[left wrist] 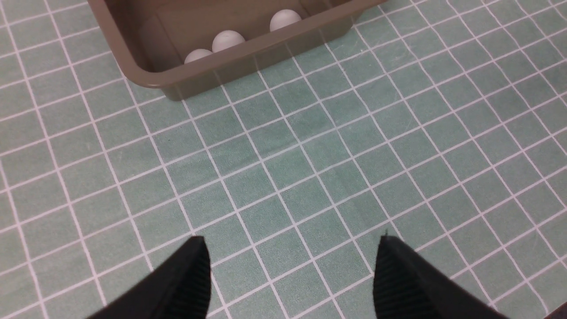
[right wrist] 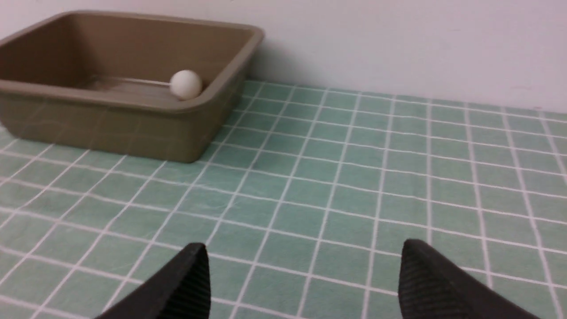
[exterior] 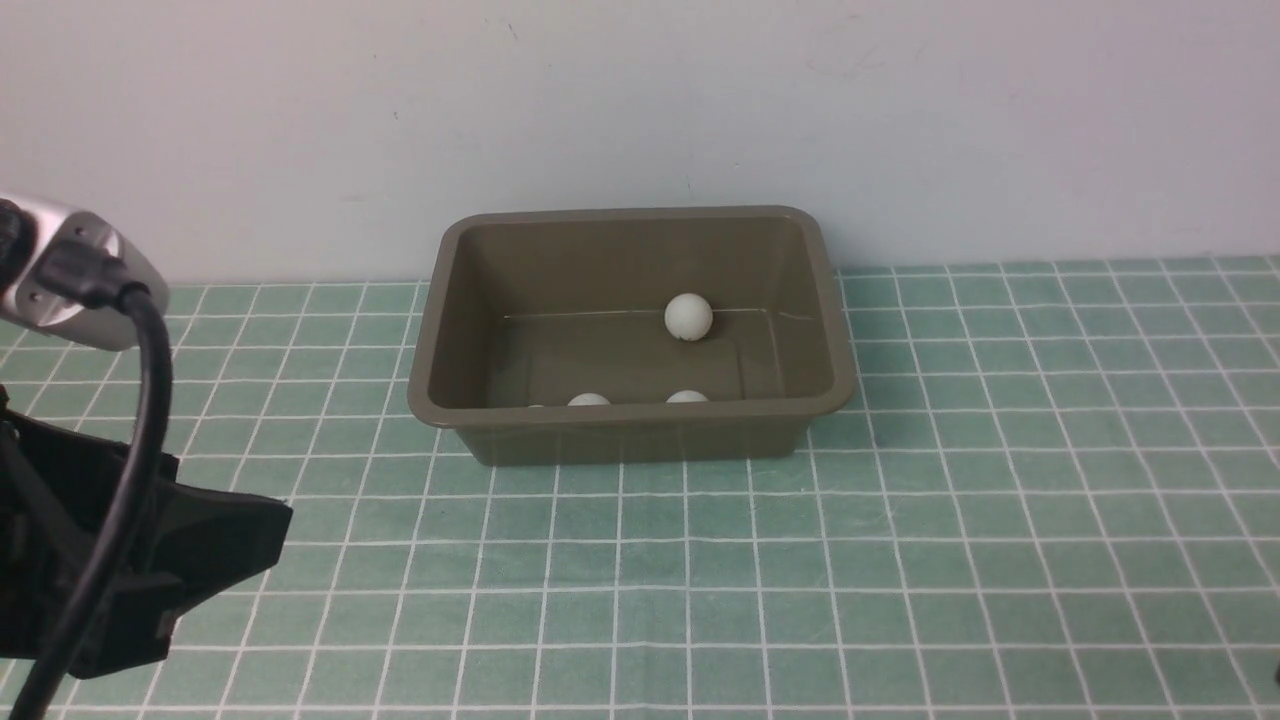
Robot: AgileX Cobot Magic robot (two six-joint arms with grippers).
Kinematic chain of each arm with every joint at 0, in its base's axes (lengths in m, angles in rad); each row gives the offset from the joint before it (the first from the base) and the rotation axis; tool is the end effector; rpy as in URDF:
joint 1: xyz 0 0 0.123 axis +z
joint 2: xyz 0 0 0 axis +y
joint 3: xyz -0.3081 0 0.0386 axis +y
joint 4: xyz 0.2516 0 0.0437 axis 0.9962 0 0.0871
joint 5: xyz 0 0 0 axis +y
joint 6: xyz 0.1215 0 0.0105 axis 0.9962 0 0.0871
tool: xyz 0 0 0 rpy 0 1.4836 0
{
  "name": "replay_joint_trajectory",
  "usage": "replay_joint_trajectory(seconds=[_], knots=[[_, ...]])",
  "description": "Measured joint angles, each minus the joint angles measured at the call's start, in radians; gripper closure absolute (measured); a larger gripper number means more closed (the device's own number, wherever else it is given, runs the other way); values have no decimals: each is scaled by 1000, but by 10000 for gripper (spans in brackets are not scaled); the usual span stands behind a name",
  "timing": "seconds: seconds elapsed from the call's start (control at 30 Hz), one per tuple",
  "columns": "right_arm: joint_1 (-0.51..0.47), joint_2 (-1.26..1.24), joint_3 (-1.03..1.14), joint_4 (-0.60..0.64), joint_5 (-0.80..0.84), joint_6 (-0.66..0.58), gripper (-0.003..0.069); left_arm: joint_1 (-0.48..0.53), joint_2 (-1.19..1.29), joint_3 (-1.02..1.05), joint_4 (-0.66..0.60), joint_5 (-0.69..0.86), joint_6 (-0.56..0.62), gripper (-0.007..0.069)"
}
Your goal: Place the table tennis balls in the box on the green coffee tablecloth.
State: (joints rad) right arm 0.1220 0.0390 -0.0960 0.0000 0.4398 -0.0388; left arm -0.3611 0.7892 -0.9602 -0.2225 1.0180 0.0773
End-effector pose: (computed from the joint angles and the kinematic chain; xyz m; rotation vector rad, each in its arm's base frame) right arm 0.0585 0.0072 0.1959 -0.1499 1.8608 0.0575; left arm 0.1215 -0.0704 0.3731 0.4681 2.2933 -0.4207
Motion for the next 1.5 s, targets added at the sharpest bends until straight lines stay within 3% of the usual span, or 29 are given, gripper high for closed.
replay_joint_trajectory(seconds=[1.17, 1.5], knots=[[-38, -52, 4, 27, 65, 0, 143, 0, 0, 0, -38, 44, 0, 178], [-38, -52, 104, 26, 19, 1, 143, 0, 0, 0, -39, 47, 1, 178]])
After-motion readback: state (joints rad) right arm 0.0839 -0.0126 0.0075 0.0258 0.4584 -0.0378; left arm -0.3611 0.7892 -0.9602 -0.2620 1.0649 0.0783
